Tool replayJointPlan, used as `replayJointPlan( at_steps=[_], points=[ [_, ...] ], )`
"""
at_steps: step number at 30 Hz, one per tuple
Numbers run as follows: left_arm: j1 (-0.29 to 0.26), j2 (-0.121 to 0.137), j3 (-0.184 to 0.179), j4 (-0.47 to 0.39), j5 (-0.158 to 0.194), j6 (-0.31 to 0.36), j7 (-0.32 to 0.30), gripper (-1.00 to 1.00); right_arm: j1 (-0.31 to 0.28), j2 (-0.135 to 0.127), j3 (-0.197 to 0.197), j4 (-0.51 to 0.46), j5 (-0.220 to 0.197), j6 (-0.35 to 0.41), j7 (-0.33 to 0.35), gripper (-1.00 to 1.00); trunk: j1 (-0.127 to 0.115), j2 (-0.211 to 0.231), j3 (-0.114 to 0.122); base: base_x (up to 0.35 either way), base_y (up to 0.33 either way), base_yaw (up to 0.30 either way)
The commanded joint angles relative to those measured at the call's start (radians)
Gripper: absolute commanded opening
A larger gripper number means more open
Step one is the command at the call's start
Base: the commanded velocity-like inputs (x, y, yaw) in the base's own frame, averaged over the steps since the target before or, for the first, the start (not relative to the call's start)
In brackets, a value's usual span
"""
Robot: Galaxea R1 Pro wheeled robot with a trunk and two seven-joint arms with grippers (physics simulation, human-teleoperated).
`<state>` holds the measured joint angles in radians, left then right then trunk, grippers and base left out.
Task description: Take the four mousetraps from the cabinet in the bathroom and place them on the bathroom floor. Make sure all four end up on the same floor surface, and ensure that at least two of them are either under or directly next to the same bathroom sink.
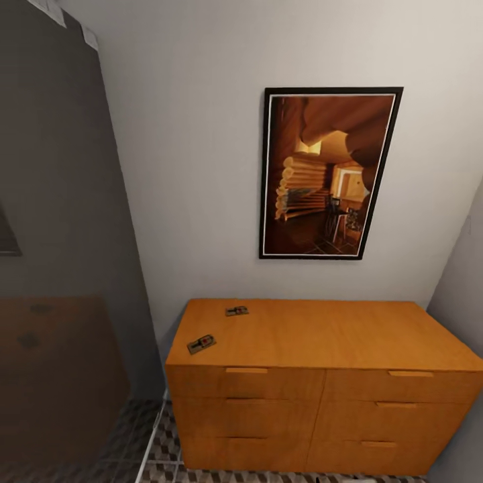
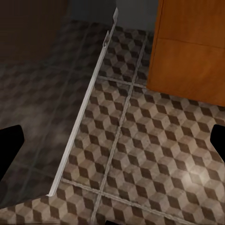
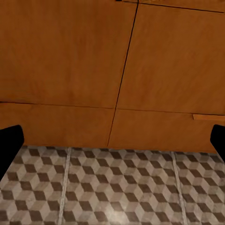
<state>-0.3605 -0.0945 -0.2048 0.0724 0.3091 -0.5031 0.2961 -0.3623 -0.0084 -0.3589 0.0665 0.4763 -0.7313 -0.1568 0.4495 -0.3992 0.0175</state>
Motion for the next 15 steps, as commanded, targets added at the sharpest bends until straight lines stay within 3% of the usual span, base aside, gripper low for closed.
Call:
replayJointPlan(
  at_steps=[1,15],
  points=[
    [-0.001,-0.002,-0.008,0.004,0.005,-0.005,0.006,1.0,-0.001,-0.001,-0.005,0.004,0.011,-0.004,-0.007,1.0,0.0,-0.001,0.0,0.012,0.0,0.113],
    [-0.001,-0.005,-0.008,0.004,0.004,-0.006,0.008,1.0,-0.001,-0.001,-0.005,0.004,0.011,-0.005,-0.007,1.0,0.0,-0.001,0.0,0.003,0.0,0.026]
  ],
)
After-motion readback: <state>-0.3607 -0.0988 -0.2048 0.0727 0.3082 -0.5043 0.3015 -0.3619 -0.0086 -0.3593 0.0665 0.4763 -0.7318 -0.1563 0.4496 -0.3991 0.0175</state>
